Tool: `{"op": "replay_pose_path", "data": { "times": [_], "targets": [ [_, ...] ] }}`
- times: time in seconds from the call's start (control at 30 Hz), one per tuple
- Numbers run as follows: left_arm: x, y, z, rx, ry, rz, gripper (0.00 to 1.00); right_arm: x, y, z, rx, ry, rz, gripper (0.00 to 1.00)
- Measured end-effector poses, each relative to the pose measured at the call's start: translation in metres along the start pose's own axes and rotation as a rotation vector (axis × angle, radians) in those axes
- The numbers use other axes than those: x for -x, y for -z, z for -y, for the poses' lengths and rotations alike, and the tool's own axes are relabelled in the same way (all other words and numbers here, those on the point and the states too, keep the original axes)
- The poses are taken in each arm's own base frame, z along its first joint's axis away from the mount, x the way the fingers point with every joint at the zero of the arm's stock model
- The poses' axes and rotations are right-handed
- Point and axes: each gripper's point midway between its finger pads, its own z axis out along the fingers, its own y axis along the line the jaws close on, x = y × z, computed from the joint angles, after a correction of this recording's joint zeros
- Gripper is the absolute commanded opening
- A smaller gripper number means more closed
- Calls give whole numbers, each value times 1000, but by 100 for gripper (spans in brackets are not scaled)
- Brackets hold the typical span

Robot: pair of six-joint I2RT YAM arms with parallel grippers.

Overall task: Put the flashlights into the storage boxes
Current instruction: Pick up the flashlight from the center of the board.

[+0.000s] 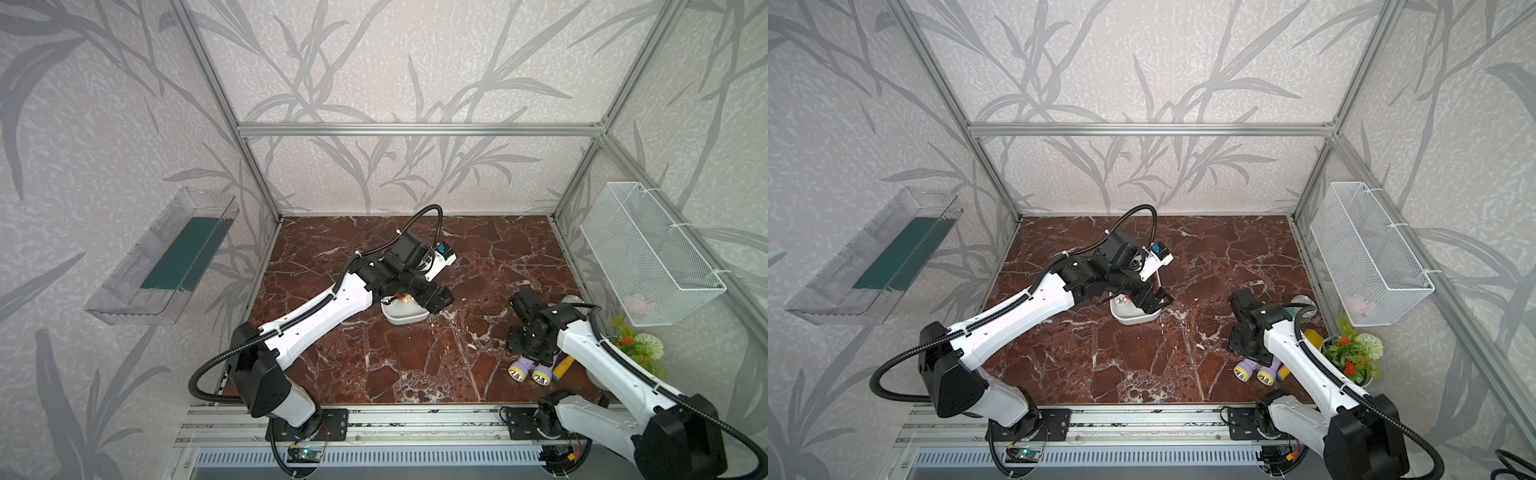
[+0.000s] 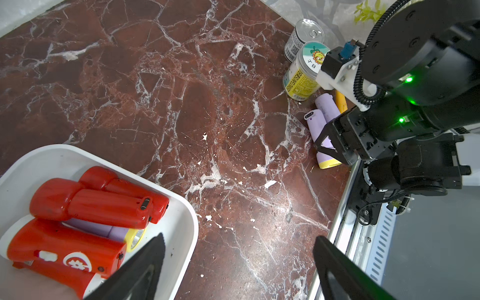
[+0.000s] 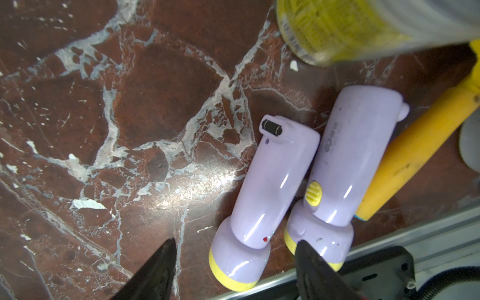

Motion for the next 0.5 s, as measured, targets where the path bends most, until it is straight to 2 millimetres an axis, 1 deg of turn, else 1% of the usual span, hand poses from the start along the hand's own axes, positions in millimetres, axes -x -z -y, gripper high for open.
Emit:
{"op": "replay_pose_path", "data": {
  "times": [0.27, 0.4, 0.5],
  "targets": [
    [0, -8, -2, -2, -4, -16, 92, -8, -13, 11, -27, -74, -37, 70],
    [0, -9, -2, -2, -6, -18, 92, -7, -17, 10, -13, -99, -39, 67],
    [-1, -9, -2, -1, -10, -20, 92, -5, -19, 7, 5, -108, -41, 63]
  ]
}}
